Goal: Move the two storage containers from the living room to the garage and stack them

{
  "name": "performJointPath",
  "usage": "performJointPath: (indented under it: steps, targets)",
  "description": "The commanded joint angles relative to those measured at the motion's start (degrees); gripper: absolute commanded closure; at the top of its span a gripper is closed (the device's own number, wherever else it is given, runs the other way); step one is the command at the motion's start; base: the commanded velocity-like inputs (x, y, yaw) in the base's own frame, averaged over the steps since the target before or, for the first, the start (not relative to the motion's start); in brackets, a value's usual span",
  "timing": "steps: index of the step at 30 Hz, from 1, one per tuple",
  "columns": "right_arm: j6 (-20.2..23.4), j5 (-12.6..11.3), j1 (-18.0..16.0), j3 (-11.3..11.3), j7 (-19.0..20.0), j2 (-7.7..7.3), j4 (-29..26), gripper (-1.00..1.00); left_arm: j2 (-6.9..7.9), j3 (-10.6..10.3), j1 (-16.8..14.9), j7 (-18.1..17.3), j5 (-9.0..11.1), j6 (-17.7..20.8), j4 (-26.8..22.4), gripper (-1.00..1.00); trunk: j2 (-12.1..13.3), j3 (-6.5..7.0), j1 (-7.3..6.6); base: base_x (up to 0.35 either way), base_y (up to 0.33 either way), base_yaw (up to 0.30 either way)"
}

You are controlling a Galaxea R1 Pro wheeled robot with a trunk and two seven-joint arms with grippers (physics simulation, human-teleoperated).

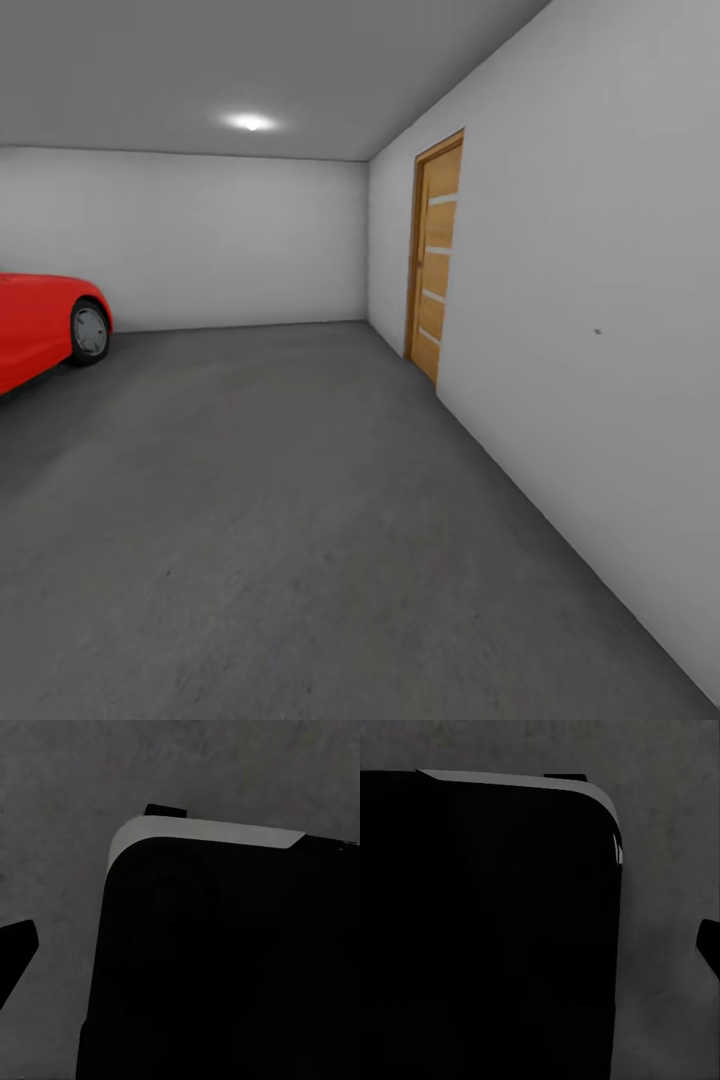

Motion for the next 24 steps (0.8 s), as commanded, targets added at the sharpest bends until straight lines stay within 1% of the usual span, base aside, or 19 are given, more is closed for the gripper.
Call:
performJointPath:
  steps: [1,6,10,13,17,24]
  targets:
    - [-0.3,0.0,0.0,0.0,0.0,0.01,0.1,-1.0,-0.03,0.3,0.0,0.0,0.3,-0.1,0.0,-1.0,0.0,-0.04,0.01,0.088,0.0,0.275]
    - [-0.3,0.0,0.0,0.0,0.0,-0.01,0.1,-1.0,0.17,0.3,0.0,0.0,0.3,-0.1,0.0,-1.0,0.0,-0.04,0.01,0.156,0.0,0.275]
    - [-0.3,0.0,0.0,0.0,0.0,0.01,0.1,-1.0,0.58,0.3,0.0,0.0,0.3,-0.1,0.0,-1.0,0.0,-0.04,0.01,0.272,0.0,0.275]
    - [-0.3,0.0,0.0,0.0,0.0,0.0,0.1,-1.0,0.56,0.3,0.0,0.0,0.3,0.0,0.0,-1.0,0.0,-0.04,0.01,0.309,0.0,0.237]
    - [-0.2,-0.1,0.0,0.0,0.0,-0.05,0.1,-1.0,0.6,0.3,0.0,0.0,0.4,0.1,0.0,-1.0,0.0,-0.04,0.01,0.319,0.0,0.085]
    - [-0.2,-0.5,0.0,-0.2,0.0,-0.47,0.1,-1.0,0.76,0.3,0.0,0.0,0.4,0.4,0.1,-1.0,0.0,-0.04,0.01,0.323,0.0,0.009]
